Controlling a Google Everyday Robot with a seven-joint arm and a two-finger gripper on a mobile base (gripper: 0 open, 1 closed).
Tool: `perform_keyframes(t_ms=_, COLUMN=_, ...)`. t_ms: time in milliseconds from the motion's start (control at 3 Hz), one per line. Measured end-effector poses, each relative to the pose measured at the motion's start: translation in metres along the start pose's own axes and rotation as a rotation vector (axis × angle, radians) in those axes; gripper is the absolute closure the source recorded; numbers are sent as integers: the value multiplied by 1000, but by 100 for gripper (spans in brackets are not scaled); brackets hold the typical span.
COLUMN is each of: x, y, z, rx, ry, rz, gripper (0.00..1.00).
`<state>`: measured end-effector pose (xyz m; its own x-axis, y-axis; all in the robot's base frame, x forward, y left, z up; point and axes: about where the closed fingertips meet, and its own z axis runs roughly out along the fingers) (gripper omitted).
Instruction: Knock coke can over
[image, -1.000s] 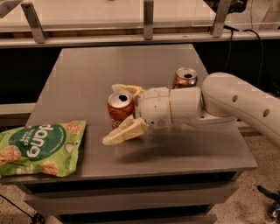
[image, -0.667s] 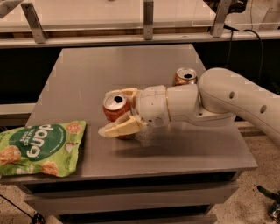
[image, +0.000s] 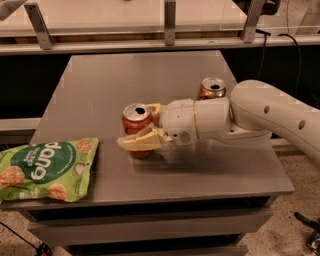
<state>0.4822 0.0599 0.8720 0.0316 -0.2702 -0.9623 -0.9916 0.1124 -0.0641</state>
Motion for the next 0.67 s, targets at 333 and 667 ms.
perform_keyframes(t_ms=333, x=-2, y=0, z=-1, rx=0, ry=0, rz=0, gripper=100)
perform_keyframes(t_ms=667, x=-11, y=-1, z=-17, rx=53, ry=97, rz=-22, gripper=100)
